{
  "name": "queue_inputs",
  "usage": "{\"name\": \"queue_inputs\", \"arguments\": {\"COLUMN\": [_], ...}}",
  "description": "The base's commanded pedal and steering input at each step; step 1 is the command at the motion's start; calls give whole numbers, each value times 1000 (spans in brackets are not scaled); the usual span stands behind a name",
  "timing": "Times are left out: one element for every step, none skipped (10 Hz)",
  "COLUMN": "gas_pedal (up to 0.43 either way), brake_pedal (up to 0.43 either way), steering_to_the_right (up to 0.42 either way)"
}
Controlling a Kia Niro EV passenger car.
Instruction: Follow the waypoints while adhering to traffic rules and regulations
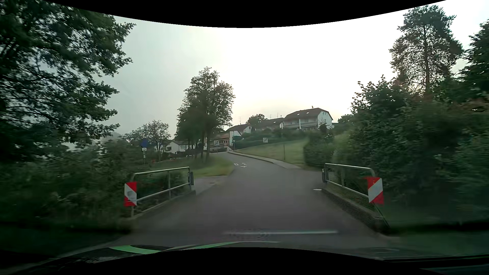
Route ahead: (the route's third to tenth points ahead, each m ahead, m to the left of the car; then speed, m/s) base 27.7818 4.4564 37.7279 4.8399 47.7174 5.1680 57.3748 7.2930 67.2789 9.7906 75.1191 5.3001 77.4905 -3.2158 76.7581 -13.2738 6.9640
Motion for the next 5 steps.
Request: {"name": "queue_inputs", "arguments": {"gas_pedal": [67,79,79,79,79], "brake_pedal": [0,0,0,0,0], "steering_to_the_right": [20,20,20,20,21]}}
